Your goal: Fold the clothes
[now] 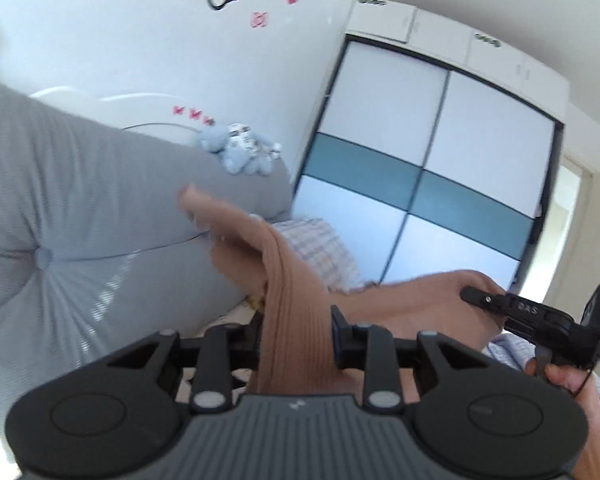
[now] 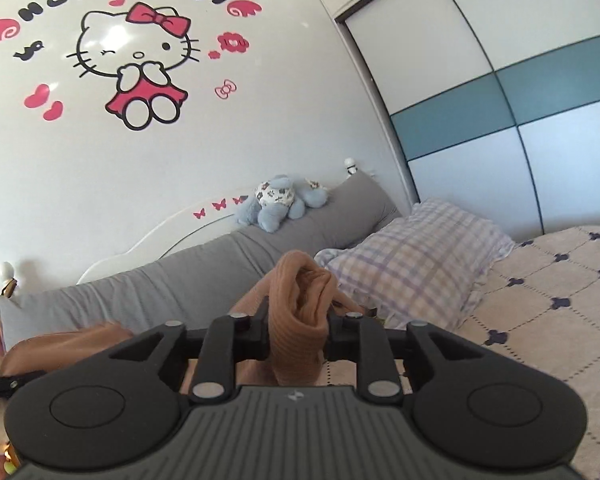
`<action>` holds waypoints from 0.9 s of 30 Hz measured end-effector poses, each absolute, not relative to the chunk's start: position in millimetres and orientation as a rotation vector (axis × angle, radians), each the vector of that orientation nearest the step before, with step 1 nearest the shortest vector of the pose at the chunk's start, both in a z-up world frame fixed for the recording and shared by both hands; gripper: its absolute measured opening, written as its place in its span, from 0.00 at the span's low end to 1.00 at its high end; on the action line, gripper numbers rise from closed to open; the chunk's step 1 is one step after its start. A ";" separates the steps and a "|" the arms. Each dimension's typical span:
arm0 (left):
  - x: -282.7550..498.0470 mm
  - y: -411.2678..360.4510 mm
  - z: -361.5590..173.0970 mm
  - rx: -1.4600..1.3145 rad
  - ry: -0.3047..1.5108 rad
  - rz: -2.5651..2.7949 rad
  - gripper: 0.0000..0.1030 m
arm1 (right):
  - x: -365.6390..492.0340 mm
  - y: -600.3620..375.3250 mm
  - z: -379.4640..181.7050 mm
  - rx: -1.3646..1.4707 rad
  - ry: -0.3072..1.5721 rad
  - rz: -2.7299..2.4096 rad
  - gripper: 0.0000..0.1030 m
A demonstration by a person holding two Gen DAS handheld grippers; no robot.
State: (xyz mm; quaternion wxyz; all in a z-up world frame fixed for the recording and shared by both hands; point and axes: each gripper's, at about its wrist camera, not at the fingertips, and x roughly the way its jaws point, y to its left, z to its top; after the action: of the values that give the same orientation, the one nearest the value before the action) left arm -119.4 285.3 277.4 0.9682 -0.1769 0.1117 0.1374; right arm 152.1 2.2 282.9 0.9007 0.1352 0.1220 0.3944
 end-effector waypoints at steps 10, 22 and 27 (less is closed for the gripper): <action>-87.6 315.0 104.6 -0.564 0.538 0.528 0.45 | 173.0 31.6 107.3 -0.099 0.722 0.511 0.46; -138.0 226.5 149.4 -0.426 0.461 0.366 0.63 | 45.9 -244.7 147.2 0.203 0.677 0.309 0.51; -140.9 168.5 166.4 -0.405 0.466 0.216 0.66 | -23.7 -311.2 221.5 0.129 0.557 0.250 0.63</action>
State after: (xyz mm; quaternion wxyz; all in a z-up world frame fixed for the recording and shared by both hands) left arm -140.9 168.5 166.4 0.9470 -0.1988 0.2288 0.1059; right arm -23.7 -311.2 221.5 0.9517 0.0635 0.2741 0.1231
